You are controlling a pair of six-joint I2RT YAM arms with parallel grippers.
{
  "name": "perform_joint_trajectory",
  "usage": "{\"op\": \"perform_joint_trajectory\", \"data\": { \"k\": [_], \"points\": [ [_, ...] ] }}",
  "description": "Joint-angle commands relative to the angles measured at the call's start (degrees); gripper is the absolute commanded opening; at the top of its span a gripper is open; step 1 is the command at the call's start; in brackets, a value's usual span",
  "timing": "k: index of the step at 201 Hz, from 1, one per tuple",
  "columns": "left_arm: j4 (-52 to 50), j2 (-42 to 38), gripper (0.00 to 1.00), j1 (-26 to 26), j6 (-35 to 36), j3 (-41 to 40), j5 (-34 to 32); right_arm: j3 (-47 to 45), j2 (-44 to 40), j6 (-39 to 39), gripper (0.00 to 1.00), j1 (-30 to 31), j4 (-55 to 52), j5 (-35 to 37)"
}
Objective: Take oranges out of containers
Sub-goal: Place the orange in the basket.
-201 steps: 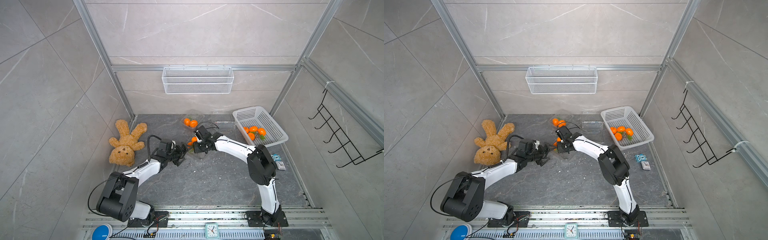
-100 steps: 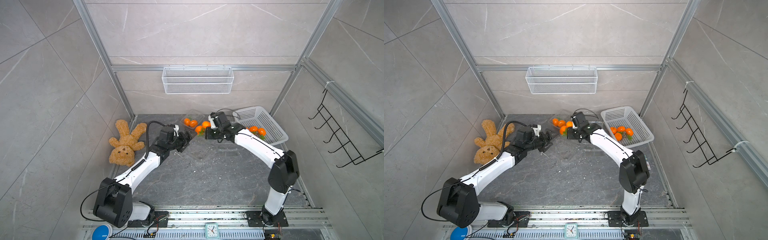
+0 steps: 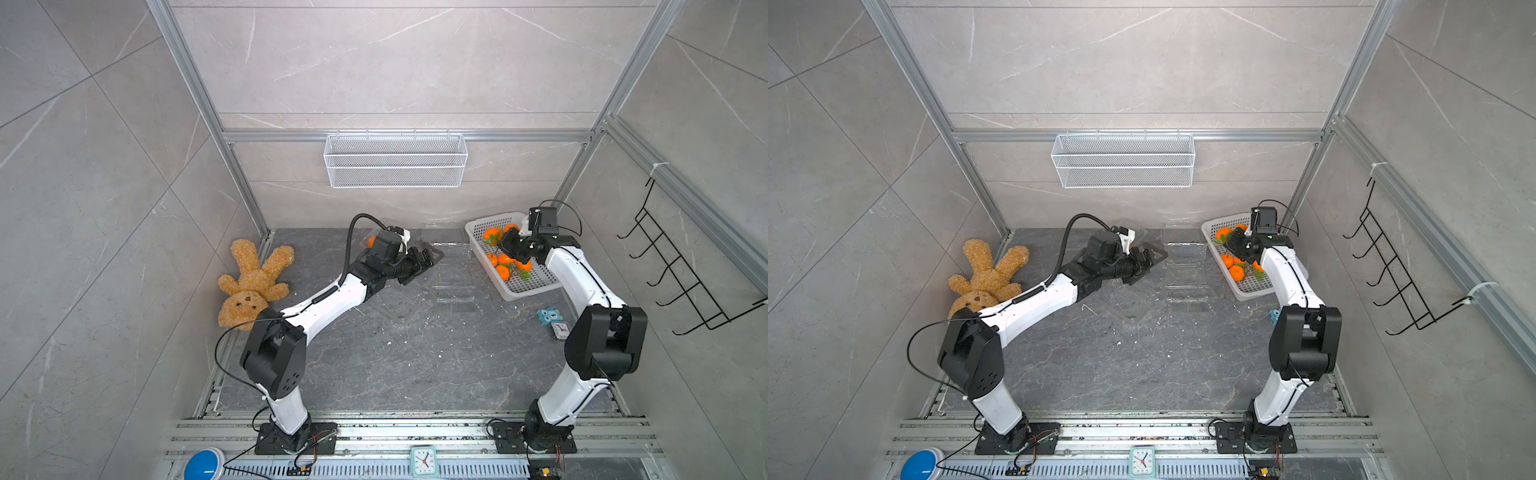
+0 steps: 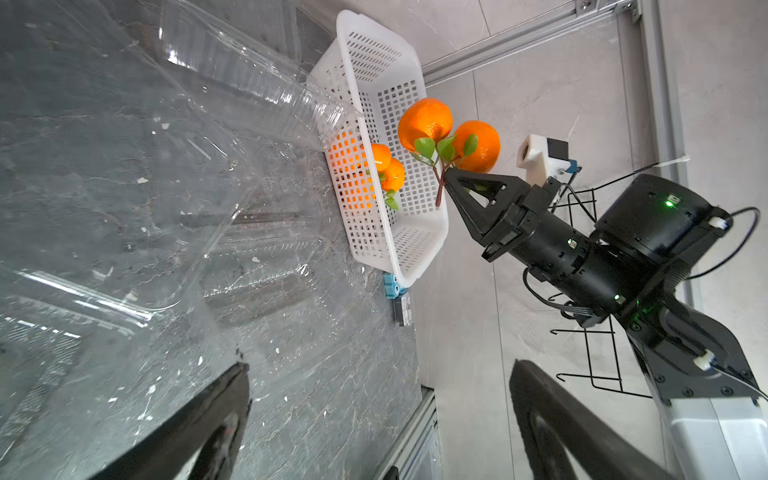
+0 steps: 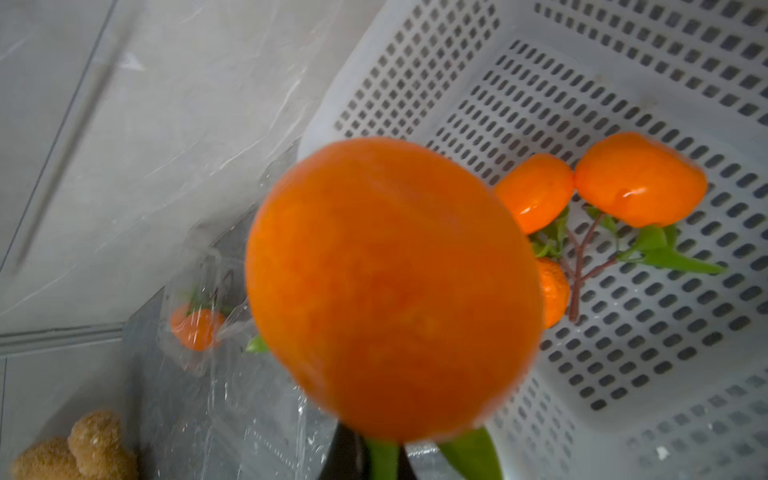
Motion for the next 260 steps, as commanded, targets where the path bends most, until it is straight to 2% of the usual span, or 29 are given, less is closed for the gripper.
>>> {"op": "perform_joint_trajectory", "data": {
  "k": [1, 49, 76, 94, 108, 161, 189, 223, 237, 260],
  "points": [
    [-0.2, 3.4, 0.99, -0.1, 0.9, 4.7, 1.5, 3.5, 5.8, 2.8, 0.0, -1.1, 2.2, -3.2],
    [-3.8, 10.5, 0.99, 0.3, 1.5, 12.0, 3.2, 17.0, 19.3, 3.1, 0.0, -3.8, -1.7, -2.5],
    [-4.5, 12.1, 0.99, 1.5, 1.4, 13.0, 3.7, 23.5, 25.1, 2.6, 0.0, -4.2, -4.8, -1.8],
    [-5.0, 11.9, 0.99, 2.6, 1.5, 12.7, 4.0, 26.8, 27.5, 2.1, 0.07, -4.2, -6.7, -1.5],
    [-5.1, 11.3, 0.99, 3.4, 1.5, 11.9, 4.0, 28.1, 27.8, 1.7, 0.18, -4.2, -7.4, -1.2],
    [-13.3, 5.9, 0.99, 7.3, 6.9, 9.8, 1.7, 22.8, 17.0, 0.4, 0.54, -3.0, -5.4, -3.0],
    [-18.2, 1.9, 1.0, 9.4, 9.8, 7.6, -0.3, 16.4, 8.0, -0.6, 0.73, 0.1, -4.3, -3.3],
    [-32.0, 0.3, 0.99, 9.6, 18.4, 9.3, -6.9, 7.8, -1.7, -1.2, 0.99, 6.6, -3.5, -3.8],
    [-39.4, 1.3, 0.97, 9.6, 22.5, 11.2, -12.9, 3.4, -5.3, -1.7, 1.0, 10.3, -2.6, -3.4],
    [-42.3, 1.6, 0.95, 9.1, 28.0, 9.7, -18.0, -3.8, -10.7, -2.1, 1.0, 15.9, -0.4, -2.2]
  ]
}}
